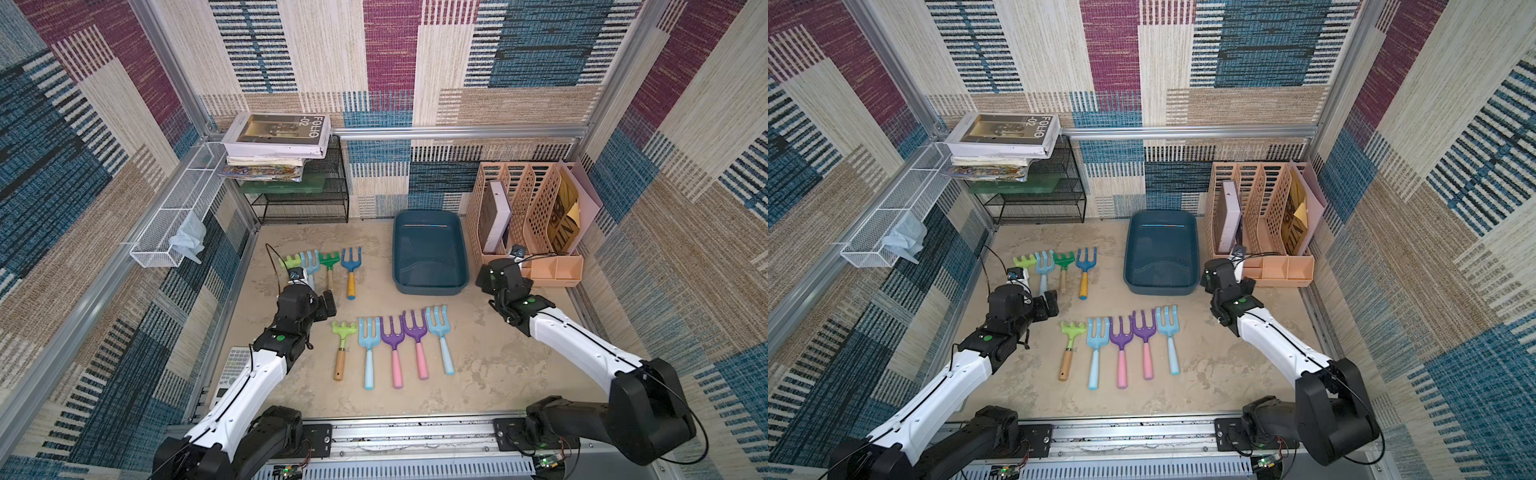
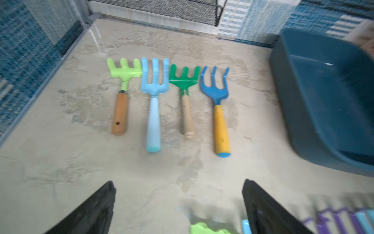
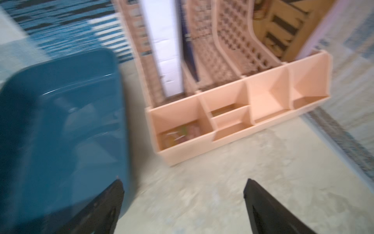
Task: Take the hand rake out of the storage box
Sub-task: Reset both arms
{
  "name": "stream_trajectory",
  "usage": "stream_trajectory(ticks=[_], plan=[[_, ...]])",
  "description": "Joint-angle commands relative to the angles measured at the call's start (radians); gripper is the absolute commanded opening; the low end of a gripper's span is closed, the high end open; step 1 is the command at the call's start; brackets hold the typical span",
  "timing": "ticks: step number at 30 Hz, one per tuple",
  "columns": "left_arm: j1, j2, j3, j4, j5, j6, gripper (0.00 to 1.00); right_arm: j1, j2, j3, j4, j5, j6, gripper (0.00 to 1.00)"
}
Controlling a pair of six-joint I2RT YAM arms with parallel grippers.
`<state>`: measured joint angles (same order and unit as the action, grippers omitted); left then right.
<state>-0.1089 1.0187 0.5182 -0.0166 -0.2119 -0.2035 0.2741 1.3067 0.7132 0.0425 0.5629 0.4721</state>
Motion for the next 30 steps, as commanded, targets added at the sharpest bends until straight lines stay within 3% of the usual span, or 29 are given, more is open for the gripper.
stream_trajectory(ticks=[1,4,5,8,13,15,20,24,25,28,30], plan=[[0.120,0.069,-0.065,0.187,0.049,0.102,0.99,-0.071,0.015,-0.119,0.324,-0.084,-0.219,0.96],[0.208,0.215,-0.083,0.361,0.208,0.098,0.99,-0.113,-0.009,-0.185,0.431,-0.126,-0.271,0.96],[0.245,0.247,-0.037,0.295,0.255,0.087,0.99,-0.128,-0.012,-0.222,0.500,-0.150,-0.295,0.95],[0.308,0.299,-0.032,0.364,0.359,0.087,0.99,-0.154,-0.016,-0.333,0.675,-0.152,-0.349,0.96],[0.350,0.368,-0.158,0.777,0.423,0.033,0.99,-0.252,0.091,-0.289,0.624,-0.200,-0.252,0.96],[0.358,0.403,-0.134,0.779,0.515,0.058,0.99,-0.264,0.101,-0.293,0.659,-0.152,-0.269,0.95],[0.223,0.454,-0.062,0.688,0.400,0.186,0.99,-0.288,0.071,-0.446,0.956,-0.182,-0.318,0.96],[0.173,0.504,-0.035,0.681,0.335,0.216,0.99,-0.284,0.106,-0.391,0.887,-0.179,-0.320,0.96],[0.173,0.504,-0.034,0.677,0.336,0.216,0.99,-0.276,0.123,-0.377,0.882,-0.204,-0.344,0.96],[0.162,0.499,-0.038,0.677,0.339,0.228,0.99,-0.267,0.161,-0.375,0.924,-0.492,-0.486,0.96],[0.159,0.499,-0.039,0.678,0.341,0.235,0.99,-0.277,0.169,-0.405,0.986,-0.450,-0.454,0.96]])
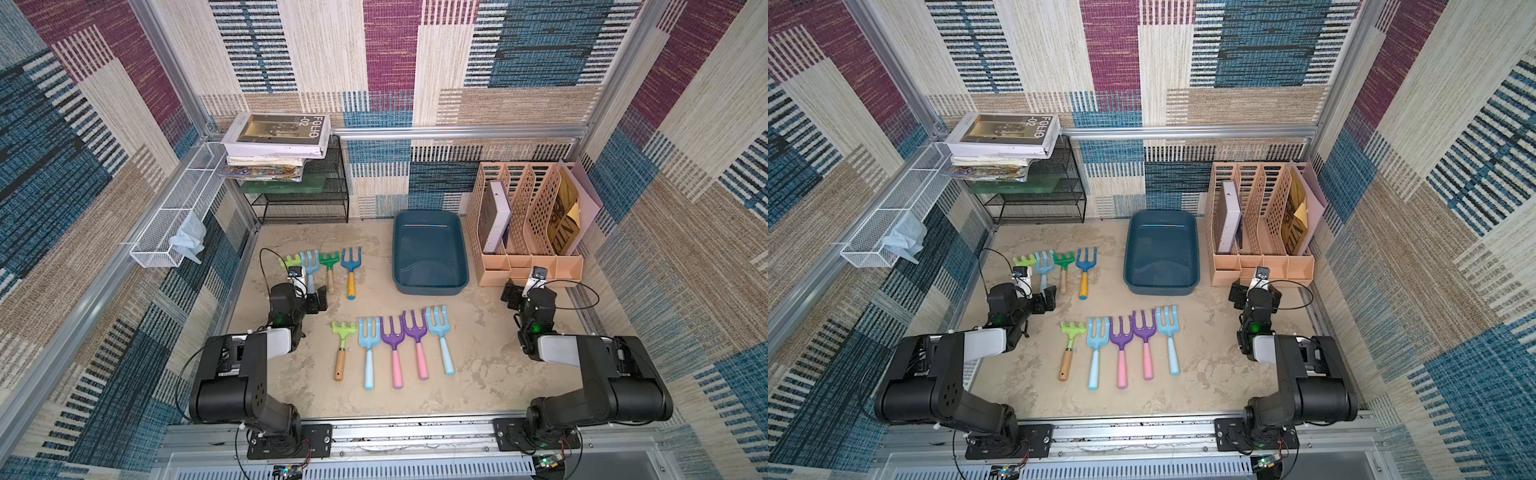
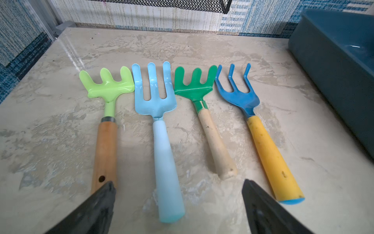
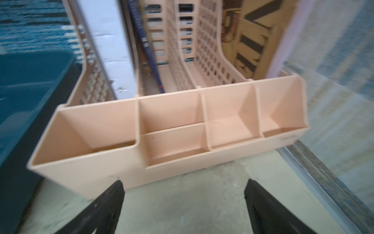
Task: Take the hand rake out of the storage box
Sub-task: Reset both arms
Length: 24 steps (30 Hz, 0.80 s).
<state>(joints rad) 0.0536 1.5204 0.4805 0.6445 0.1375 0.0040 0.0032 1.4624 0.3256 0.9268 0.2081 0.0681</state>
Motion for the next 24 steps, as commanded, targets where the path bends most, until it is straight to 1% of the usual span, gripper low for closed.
stream_trajectory(ticks=[1,2,5,11,14,24], plan=[[-0.003,0.000,0.001,0.014,-0.009,0.027,0.99,-0.015,0.015,-0.026,0.123,-0.104,-0.044,0.96],[-0.003,0.005,0.006,0.010,-0.006,0.025,0.99,-0.018,0.013,-0.023,0.105,-0.107,-0.038,0.96],[0.021,0.020,0.026,-0.008,0.026,0.010,0.99,-0.020,0.029,-0.044,0.156,-0.100,-0.036,0.96],[0.014,0.009,0.015,0.000,0.012,0.014,0.99,-0.026,0.020,-0.055,0.171,-0.123,-0.037,0.96],[0.012,0.007,0.015,0.000,0.010,0.014,0.99,-0.016,0.023,-0.042,0.149,-0.178,-0.072,0.96],[0.012,0.003,0.012,0.000,0.008,0.013,0.99,-0.022,0.020,-0.045,0.153,-0.188,-0.070,0.96]])
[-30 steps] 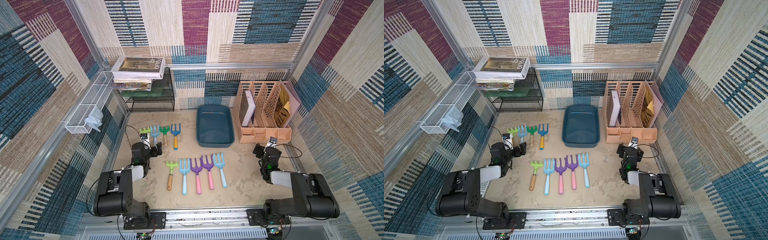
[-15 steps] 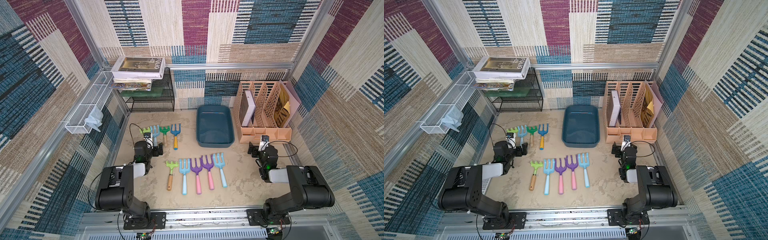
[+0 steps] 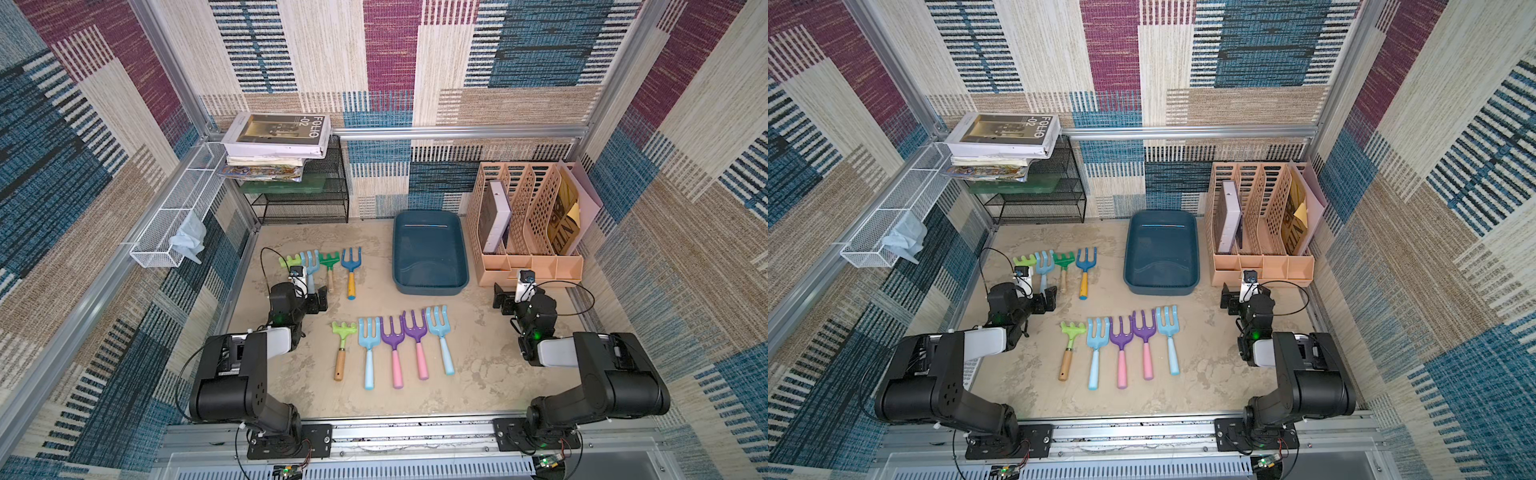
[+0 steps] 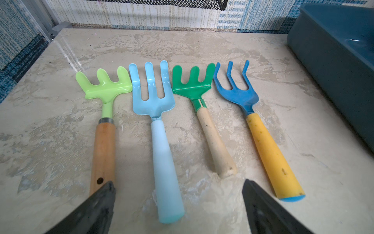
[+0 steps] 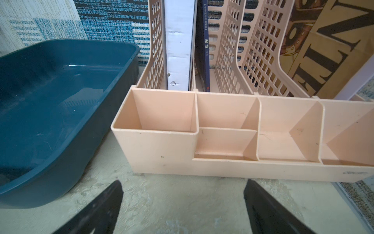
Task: Take the hand rake out of the storage box
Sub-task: Reset both arms
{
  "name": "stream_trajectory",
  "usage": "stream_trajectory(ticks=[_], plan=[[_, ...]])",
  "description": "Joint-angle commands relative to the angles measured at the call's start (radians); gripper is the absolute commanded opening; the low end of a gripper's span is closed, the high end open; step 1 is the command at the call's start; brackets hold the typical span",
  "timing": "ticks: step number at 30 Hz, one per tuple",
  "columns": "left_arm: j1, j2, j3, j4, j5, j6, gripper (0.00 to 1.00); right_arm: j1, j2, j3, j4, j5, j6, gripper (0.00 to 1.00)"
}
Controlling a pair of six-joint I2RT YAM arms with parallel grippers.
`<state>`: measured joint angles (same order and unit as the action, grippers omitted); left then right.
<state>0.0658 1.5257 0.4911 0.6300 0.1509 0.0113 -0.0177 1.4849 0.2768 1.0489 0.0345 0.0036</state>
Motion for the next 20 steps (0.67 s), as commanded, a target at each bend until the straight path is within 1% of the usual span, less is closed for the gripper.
stream_trajectory(ticks=[1,20], plan=[[0.000,-0.001,0.003,0.014,-0.005,0.006,0.99,-0.001,-0.002,0.004,0.031,-0.015,-0.005,0.96],[0.000,-0.003,0.001,0.014,-0.007,0.006,0.99,-0.013,-0.002,0.007,0.026,-0.035,0.000,0.96]])
